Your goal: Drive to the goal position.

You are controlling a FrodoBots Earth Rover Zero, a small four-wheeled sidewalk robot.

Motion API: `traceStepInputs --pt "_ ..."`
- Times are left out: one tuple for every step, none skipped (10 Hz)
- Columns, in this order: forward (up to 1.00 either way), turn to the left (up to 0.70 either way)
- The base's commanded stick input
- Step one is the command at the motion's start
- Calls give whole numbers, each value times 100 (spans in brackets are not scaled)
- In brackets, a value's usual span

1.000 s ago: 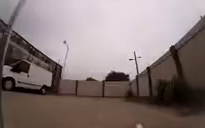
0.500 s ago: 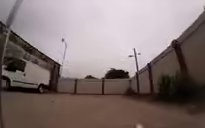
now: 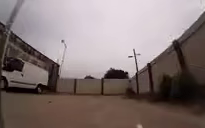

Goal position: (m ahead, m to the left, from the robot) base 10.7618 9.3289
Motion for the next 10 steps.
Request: traceStepInputs --pt "98 7" --pt "98 7" --pt "98 7" --pt "98 7" --pt "98 7" --pt "98 7" --pt "98 7" --pt "98 7" --pt "98 7" --pt "98 7"
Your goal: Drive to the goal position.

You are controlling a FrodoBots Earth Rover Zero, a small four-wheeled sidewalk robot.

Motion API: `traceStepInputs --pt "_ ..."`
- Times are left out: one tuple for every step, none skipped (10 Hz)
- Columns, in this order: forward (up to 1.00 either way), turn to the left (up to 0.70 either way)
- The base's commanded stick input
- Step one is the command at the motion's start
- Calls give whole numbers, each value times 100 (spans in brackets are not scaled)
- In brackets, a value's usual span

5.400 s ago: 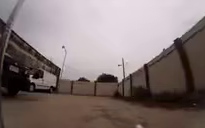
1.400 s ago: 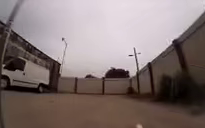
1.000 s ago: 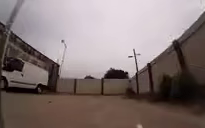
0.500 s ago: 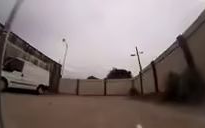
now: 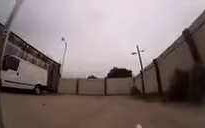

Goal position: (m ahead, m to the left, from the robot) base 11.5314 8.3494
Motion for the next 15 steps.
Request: traceStepInputs --pt "98 7" --pt "98 7" --pt "98 7" --pt "98 7" --pt "98 7" --pt "98 7" --pt "98 7" --pt "98 7" --pt "98 7" --pt "98 7" --pt "98 7" --pt "98 7" --pt "98 7" --pt "98 7" --pt "98 7"
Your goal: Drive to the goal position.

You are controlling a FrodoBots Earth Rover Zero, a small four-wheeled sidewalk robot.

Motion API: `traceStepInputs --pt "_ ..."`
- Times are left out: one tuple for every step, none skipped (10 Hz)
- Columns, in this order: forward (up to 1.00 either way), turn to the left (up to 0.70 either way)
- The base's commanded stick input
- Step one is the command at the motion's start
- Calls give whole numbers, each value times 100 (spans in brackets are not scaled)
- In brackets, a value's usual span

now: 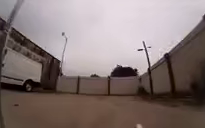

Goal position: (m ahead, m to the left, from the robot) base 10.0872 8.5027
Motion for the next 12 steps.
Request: traceStepInputs --pt "98 7" --pt "98 7" --pt "98 7" --pt "98 7" --pt "98 7" --pt "98 7" --pt "98 7" --pt "98 7" --pt "98 7" --pt "98 7" --pt "98 7" --pt "98 7"
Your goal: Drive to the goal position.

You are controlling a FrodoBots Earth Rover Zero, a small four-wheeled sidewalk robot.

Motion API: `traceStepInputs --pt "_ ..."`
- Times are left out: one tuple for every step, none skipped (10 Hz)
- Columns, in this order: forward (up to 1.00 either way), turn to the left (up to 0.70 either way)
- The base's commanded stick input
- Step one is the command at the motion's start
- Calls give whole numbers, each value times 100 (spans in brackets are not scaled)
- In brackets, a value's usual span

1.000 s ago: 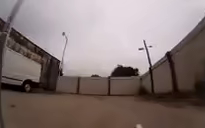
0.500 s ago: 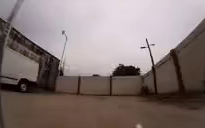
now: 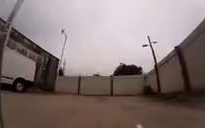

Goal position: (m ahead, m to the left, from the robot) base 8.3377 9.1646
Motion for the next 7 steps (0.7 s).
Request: traceStepInputs --pt "98 7" --pt "98 7" --pt "98 4" --pt "98 -7" --pt "98 -33" --pt "98 -21" --pt "98 -3"
